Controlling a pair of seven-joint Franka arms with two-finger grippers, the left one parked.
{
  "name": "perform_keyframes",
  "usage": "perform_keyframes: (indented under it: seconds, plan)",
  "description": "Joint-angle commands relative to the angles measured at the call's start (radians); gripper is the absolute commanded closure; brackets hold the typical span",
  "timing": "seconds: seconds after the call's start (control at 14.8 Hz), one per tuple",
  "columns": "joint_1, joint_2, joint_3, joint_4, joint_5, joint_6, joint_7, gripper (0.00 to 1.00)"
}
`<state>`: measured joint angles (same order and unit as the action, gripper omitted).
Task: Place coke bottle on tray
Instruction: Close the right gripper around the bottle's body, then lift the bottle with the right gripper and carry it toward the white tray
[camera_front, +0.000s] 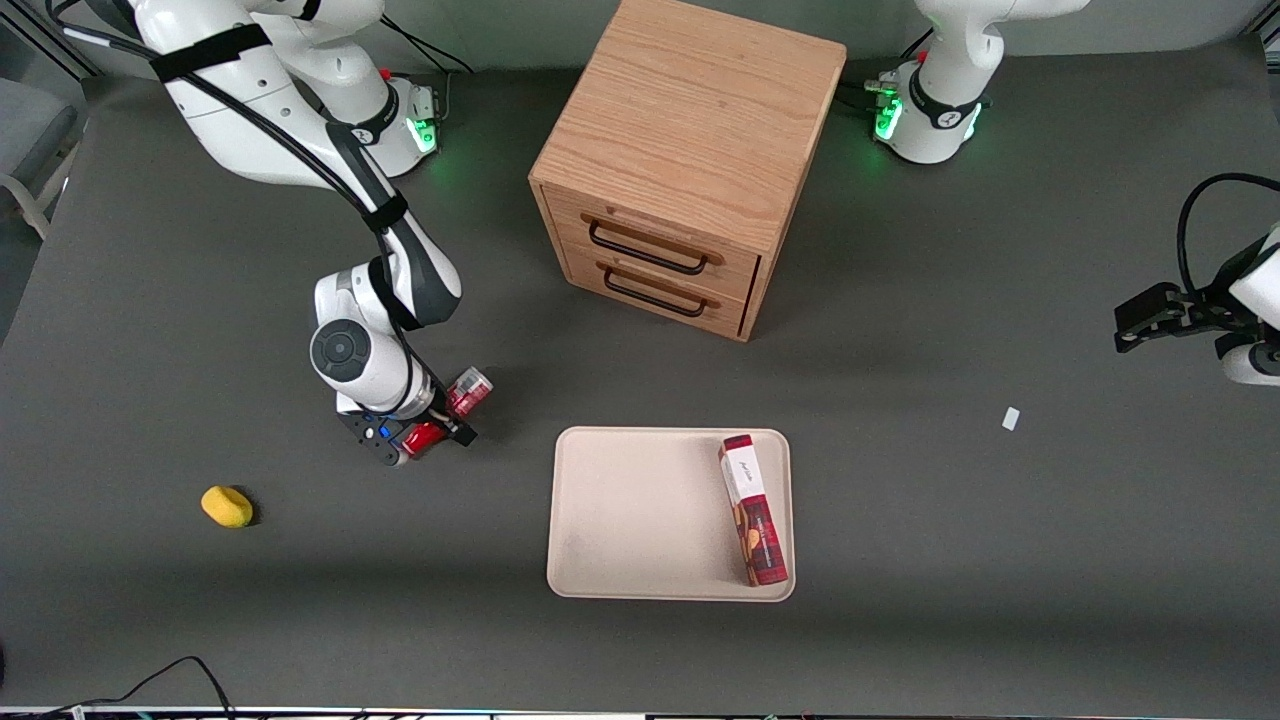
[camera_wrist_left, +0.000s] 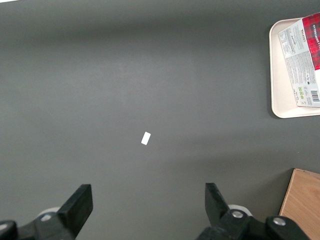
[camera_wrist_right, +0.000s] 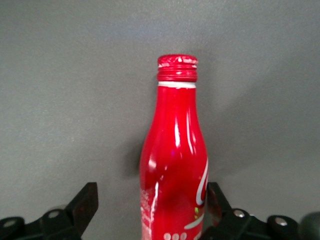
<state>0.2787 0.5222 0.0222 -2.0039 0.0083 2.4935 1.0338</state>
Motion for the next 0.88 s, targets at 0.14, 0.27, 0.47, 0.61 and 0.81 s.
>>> perform_keyframes:
  seconds: [0.14, 0.27, 0.47, 0.61, 0.81]
  plan:
    - [0.005, 0.002, -0.001, -0.018, -0.007, 0.036, 0.028, 0.63]
    - [0.005, 0.002, 0.001, -0.016, -0.005, 0.036, 0.026, 0.84]
    - [0.005, -0.005, 0.001, -0.013, -0.005, 0.028, 0.023, 1.0]
    - [0.004, -0.025, 0.001, -0.006, -0.007, 0.021, 0.012, 1.0]
    - [0.004, -0.067, 0.001, 0.043, -0.007, -0.077, -0.001, 1.0]
